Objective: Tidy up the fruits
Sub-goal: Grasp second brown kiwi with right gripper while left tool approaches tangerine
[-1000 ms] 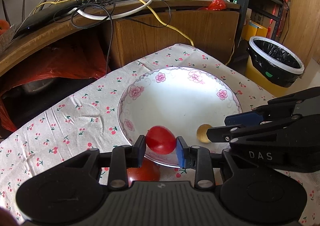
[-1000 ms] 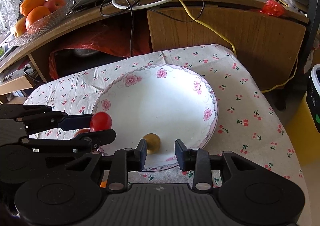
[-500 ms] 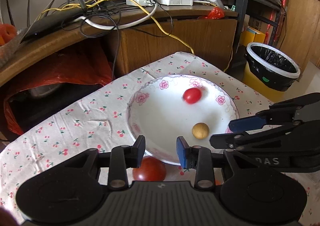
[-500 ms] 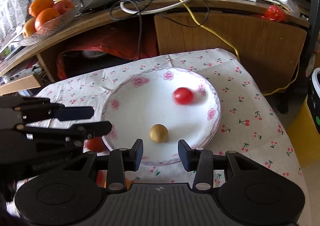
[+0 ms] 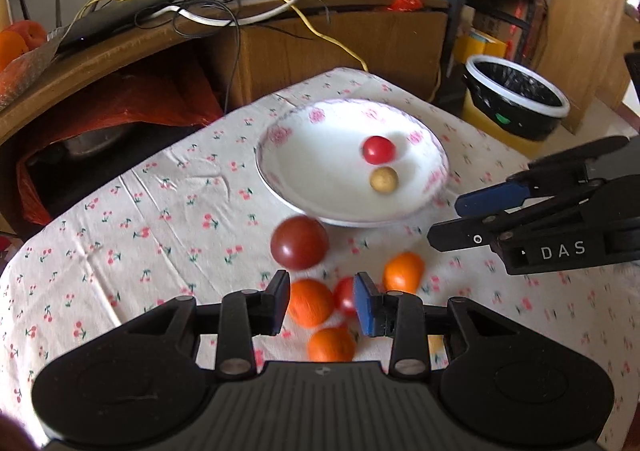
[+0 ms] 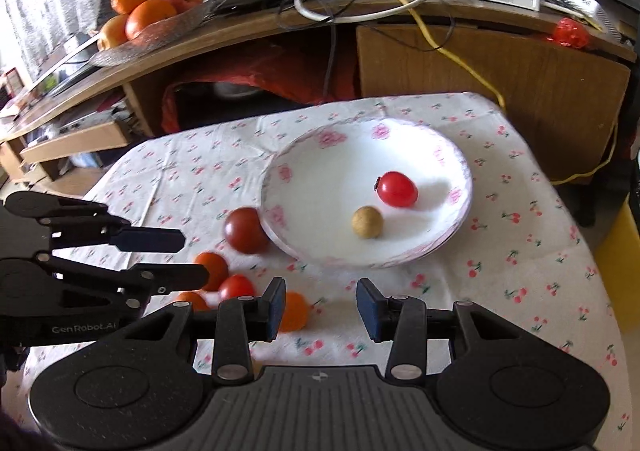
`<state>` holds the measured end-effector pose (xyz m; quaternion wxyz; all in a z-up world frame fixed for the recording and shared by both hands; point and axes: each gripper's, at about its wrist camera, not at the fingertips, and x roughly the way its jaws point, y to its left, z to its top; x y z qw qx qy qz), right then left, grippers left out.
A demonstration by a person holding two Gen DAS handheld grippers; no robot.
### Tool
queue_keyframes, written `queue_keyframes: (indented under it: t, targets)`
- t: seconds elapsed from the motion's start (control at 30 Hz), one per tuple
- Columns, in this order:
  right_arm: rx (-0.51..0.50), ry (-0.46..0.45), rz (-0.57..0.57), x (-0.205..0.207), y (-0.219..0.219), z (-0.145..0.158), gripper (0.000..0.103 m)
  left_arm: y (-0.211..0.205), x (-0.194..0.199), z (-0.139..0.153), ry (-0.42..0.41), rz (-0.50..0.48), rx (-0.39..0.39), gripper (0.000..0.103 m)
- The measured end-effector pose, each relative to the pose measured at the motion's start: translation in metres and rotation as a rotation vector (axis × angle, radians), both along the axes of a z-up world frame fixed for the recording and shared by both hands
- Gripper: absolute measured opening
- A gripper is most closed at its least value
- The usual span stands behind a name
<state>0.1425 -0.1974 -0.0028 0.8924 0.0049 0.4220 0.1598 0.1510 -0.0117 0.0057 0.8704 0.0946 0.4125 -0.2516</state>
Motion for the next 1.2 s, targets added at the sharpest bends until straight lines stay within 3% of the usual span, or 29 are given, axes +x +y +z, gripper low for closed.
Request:
queue_keyframes:
  t: [0.27,0.73,1.0,1.2]
  targets:
    - [0.0,0.074,0.096,-0.023,0.014,-0.015,0.037,0.016,-0.016,-0.014,0.047,-0.005,0.012,0.043]
    - [-0.033,0.124,0.174,-0.021,0.039,-0.032,0.036,0.011,-0.015,-0.028,0.082,-0.02,0.02,0.044]
    - [-0.043,0.133,0.19,-0.02,0.04,-0.032,0.024,0.001,-0.013,-0.036,0.077,-0.017,0.036,0.044]
    - [-0.05,0.146,0.195,-0.02,0.039,-0.031,0.023,-0.003,-0.016,-0.035,0.063,-0.021,0.05,0.04]
